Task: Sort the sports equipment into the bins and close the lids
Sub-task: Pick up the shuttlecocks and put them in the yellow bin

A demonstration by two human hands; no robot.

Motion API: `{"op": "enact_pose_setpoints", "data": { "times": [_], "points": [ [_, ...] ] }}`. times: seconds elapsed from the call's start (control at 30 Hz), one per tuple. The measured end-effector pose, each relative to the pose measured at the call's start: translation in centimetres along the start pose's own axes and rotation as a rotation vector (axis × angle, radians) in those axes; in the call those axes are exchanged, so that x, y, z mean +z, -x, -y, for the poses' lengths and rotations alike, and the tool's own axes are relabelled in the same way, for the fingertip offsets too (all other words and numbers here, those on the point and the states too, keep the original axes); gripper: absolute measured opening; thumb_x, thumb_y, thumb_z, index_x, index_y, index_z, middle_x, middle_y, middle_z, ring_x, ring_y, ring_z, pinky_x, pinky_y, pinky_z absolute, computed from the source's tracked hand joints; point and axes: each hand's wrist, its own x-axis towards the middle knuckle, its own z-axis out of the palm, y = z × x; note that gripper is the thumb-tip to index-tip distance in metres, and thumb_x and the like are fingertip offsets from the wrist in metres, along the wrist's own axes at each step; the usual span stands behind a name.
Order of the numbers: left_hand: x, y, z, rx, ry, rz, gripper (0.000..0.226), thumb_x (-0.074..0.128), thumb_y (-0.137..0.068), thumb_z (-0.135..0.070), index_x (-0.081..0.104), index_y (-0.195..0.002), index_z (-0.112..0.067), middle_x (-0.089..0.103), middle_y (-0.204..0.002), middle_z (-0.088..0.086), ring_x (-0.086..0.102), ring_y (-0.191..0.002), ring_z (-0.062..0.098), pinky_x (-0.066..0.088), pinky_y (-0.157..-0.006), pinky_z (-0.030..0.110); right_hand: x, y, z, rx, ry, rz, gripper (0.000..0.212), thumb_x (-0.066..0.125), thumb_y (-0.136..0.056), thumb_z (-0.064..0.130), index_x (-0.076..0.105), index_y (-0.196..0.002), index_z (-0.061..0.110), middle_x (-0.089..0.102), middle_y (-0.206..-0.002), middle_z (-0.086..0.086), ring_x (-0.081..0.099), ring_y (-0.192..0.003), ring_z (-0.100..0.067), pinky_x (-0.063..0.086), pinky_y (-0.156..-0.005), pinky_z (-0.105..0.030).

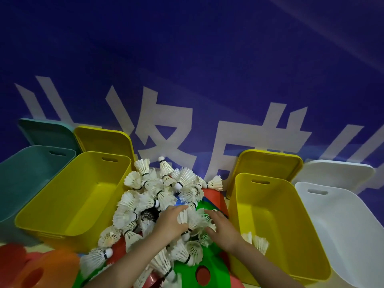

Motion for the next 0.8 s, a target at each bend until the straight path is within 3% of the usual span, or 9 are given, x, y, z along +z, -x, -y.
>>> {"op": "enact_pose_setpoints", "data": {
  "times": [0.17,0.3,0.4,0.47,0.6,0.73,0.8],
  "points": [
    [-3.3,1.2,1.6,0.017,0.174,-0.068,0.052,0.064,-0.082,-0.025,0.048,-0.127,-0.046,0.052,-0.123,-0.009,0.055,-0.095,0.005,0.046,-0.080,0.020,1.5,-0.9,1.6,-0.116,0.163,-0.108,0.074,0.056,-0.089,0.035,0.015,-0.151,0.031,0.027,-0.152,0.001,0.027,-0.139,-0.018,0.031,-0.112,-0.031],
    [-5.1,2.1,3.3,0.027,0.254,-0.116,0.051,0.066,-0.083,-0.027,0.047,-0.125,-0.049,0.047,-0.131,-0.015,0.043,-0.118,0.002,0.038,-0.094,0.023,1.5,-2.1,2.3,-0.395,0.588,-0.102,0.083,0.074,-0.069,0.031,0.037,-0.143,0.030,0.044,-0.146,0.004,0.044,-0.133,-0.017,0.041,-0.103,-0.036],
    [-5.8,2.3,4.6,0.020,0.308,-0.141,0.052,0.066,-0.085,-0.029,0.046,-0.130,-0.045,0.043,-0.131,-0.018,0.038,-0.122,0.001,0.034,-0.095,0.022,1.3,-2.9,2.7,-0.467,0.734,0.060,0.058,0.052,-0.091,0.015,0.034,-0.146,0.023,0.021,-0.157,-0.001,0.016,-0.146,-0.022,0.015,-0.116,-0.041],
    [-6.0,2.4,5.2,0.022,0.339,-0.152,0.048,0.064,-0.088,-0.029,0.047,-0.131,-0.041,0.044,-0.132,-0.019,0.038,-0.124,0.001,0.033,-0.096,0.022,0.9,-3.4,2.8,-0.434,0.746,0.114,0.050,0.046,-0.095,0.018,0.036,-0.144,0.019,0.020,-0.157,-0.005,0.014,-0.145,-0.024,0.013,-0.117,-0.043],
    [-6.1,2.5,5.6,0.026,0.421,-0.167,0.036,0.055,-0.095,-0.030,0.050,-0.130,-0.038,0.048,-0.135,-0.017,0.042,-0.125,0.000,0.034,-0.098,0.020,1.1,-4.1,2.1,-0.296,0.693,0.127,0.038,0.051,-0.093,0.028,0.049,-0.130,0.024,0.031,-0.148,-0.003,0.030,-0.136,-0.029,0.033,-0.107,-0.044],
    [-6.1,2.9,5.3,0.023,0.441,-0.159,0.035,0.053,-0.095,-0.035,0.050,-0.129,-0.042,0.046,-0.132,-0.020,0.055,-0.111,0.007,0.044,-0.099,0.027,0.3,-3.4,1.6,-0.324,0.613,-0.037,0.037,0.050,-0.086,0.041,0.054,-0.121,0.031,0.045,-0.141,-0.001,0.040,-0.132,-0.026,0.039,-0.103,-0.042],
    [-6.1,3.2,4.8,0.035,0.429,-0.165,0.035,0.053,-0.095,-0.036,0.050,-0.129,-0.043,0.047,-0.129,-0.022,0.054,-0.094,-0.002,0.047,-0.086,0.015,-0.2,-2.5,1.4,-0.363,0.517,-0.166,0.038,0.047,-0.083,0.043,0.055,-0.119,0.033,0.051,-0.137,0.003,0.043,-0.130,-0.024,0.042,-0.100,-0.042]
  ]
}}
